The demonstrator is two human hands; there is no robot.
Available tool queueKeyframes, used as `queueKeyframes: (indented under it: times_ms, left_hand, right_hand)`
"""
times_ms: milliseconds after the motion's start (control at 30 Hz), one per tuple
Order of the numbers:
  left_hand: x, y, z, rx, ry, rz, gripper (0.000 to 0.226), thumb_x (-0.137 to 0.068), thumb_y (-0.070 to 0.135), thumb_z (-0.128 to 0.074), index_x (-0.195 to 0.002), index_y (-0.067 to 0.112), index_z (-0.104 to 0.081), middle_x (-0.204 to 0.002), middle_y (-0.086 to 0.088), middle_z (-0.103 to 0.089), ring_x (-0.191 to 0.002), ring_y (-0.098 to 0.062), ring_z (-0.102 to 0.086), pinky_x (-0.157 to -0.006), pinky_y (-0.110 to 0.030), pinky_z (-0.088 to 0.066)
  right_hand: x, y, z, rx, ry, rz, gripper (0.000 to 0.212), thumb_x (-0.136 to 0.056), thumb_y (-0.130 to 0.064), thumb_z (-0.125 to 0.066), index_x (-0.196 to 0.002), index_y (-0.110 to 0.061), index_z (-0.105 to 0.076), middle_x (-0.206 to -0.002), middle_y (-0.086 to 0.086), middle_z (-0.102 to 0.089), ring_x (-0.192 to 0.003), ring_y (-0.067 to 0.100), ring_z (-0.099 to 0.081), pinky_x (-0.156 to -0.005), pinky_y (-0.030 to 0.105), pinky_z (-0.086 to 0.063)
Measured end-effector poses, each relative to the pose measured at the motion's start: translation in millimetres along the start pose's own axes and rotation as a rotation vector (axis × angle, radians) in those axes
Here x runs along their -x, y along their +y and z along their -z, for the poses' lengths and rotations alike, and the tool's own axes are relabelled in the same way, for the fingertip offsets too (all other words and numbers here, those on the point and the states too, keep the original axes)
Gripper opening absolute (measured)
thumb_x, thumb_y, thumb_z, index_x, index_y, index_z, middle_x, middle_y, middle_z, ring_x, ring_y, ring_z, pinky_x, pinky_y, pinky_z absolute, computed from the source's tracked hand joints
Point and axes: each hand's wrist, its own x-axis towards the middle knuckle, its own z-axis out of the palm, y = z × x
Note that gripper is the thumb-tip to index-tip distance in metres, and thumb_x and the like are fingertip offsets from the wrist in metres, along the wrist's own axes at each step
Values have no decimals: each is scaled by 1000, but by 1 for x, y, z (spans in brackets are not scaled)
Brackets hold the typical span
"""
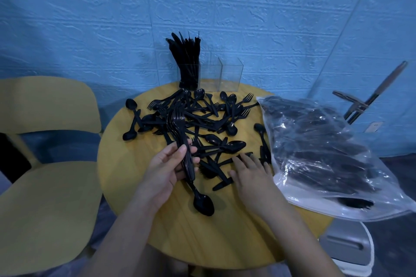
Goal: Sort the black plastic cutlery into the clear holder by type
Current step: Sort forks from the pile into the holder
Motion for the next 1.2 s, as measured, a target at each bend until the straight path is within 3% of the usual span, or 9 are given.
queueKeyframes:
  times_ms: [233,400,567,800,900,967,1033,1100,1200]
  left_hand:
    - [1,0,-1,1,48,-29,24,-86,15,-53,-107,9,-61,-84,1,-72,-72,-13,-69,-62,-27,-58]
    - [0,0,1,11,58,-32,31,-79,20,-56,-108,11,-62,-86,0,-72,-74,-14,-69,-62,-27,-57]
    - [0,0,1,8,62,-18,21,-89,13,-51,-107,11,-62,-84,1,-73,-73,-13,-69,-60,-27,-57]
    - [1,2,1,24,49,-21,31,-79,19,-55,-108,11,-62,-85,1,-72,-73,-13,-69,-61,-26,-57]
    - [1,2,0,30,56,-28,22,-87,15,-52,-107,11,-62,-85,1,-72,-72,-12,-69,-61,-26,-57]
    - [2,3,1,32,66,-35,25,-84,17,-54,-107,12,-62,-85,2,-73,-72,-12,-69,-61,-25,-57]
    - [2,4,2,44,78,-41,32,-79,21,-55,-108,12,-61,-86,2,-73,-73,-12,-69,-62,-25,-57]
    - [1,4,3,56,88,-46,33,-78,21,-55,-109,12,-61,-86,2,-73,-73,-12,-69,-62,-26,-57]
    - [0,4,3,60,98,-49,33,-78,21,-55,-109,12,-61,-85,3,-73,-73,-11,-69,-63,-26,-58]
  right_hand:
    - [-47,-8,-5,-61,85,54,47,-105,-29,-21,-150,-17,-19,-158,5,-14,-147,28,-2,-118,47,-1]
    - [-49,-6,3,-78,207,19,44,-104,-32,-22,-146,-22,-29,-157,1,-18,-147,25,-5,-117,51,-4]
    - [-32,1,-1,-125,77,-104,51,-103,-41,-19,-151,-23,-17,-160,1,-2,-146,27,10,-116,54,-2]
    - [-52,-15,-3,-152,35,-20,54,-101,-46,-21,-151,-23,-17,-160,2,0,-146,29,11,-115,59,1]
    - [-62,-20,1,-214,75,10,52,-101,-44,-25,-149,-24,-23,-160,1,-6,-147,27,4,-115,55,0]
    - [-60,-18,7,-261,197,23,49,-102,-40,-29,-148,-22,-29,-158,2,-16,-147,24,-8,-118,46,-4]
    - [-49,-10,10,-343,361,25,43,-102,-28,-35,-143,-16,-39,-153,4,-31,-140,21,-28,-117,35,-20]
    - [-36,-1,11,-377,411,29,39,-101,-16,-37,-139,-13,-46,-146,3,-41,-130,20,-43,-107,27,-34]
    - [-31,3,-1,-223,258,143,47,-100,-7,-35,-146,-16,-35,-154,2,-30,-141,20,-28,-114,26,-19]
